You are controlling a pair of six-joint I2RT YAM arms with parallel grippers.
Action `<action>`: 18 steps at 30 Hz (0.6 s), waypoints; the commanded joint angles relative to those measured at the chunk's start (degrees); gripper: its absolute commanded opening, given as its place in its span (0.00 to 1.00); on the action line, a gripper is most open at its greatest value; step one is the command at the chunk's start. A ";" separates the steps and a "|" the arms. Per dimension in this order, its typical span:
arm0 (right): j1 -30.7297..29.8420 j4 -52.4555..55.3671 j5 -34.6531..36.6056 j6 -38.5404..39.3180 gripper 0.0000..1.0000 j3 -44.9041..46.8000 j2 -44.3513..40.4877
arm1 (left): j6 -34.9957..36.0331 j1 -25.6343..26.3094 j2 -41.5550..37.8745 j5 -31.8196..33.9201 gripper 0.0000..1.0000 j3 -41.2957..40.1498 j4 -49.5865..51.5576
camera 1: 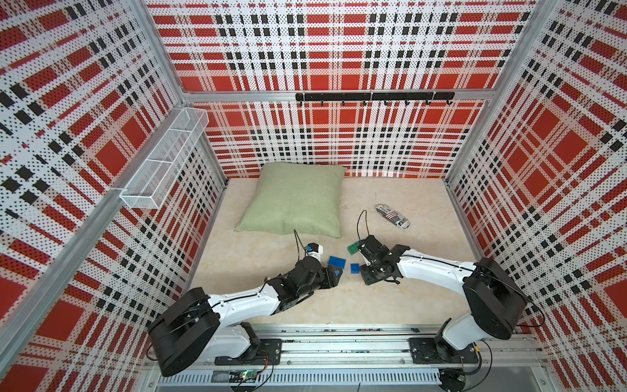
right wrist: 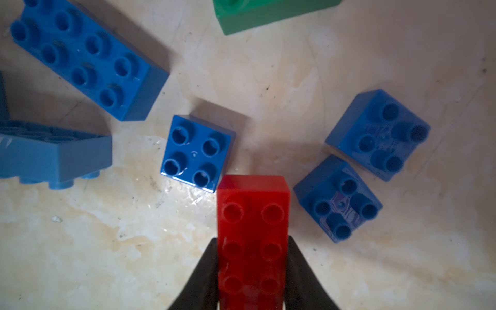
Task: Assemble a heart with lego
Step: Adjust the lego brick at the center of the board.
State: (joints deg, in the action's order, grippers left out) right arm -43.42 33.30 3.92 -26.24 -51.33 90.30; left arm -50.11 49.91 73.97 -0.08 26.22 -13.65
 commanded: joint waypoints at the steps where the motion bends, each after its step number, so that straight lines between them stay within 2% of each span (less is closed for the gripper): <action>1: 0.00 0.37 0.82 -0.43 0.35 -1.81 1.77 | 0.30 0.35 1.05 -0.06 0.63 2.38 -1.86; 8: -0.87 -0.45 -2.61 -0.64 0.34 -1.84 2.50 | 3.35 0.02 1.63 2.60 0.63 5.19 2.85; 18: -4.92 0.55 -3.66 -2.14 0.35 -2.94 2.32 | 6.04 -4.73 0.51 1.47 0.63 5.51 4.41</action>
State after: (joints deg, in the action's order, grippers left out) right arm -47.97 33.17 0.60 -27.73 -53.28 93.01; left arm -45.95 46.41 75.20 1.58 30.72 -10.37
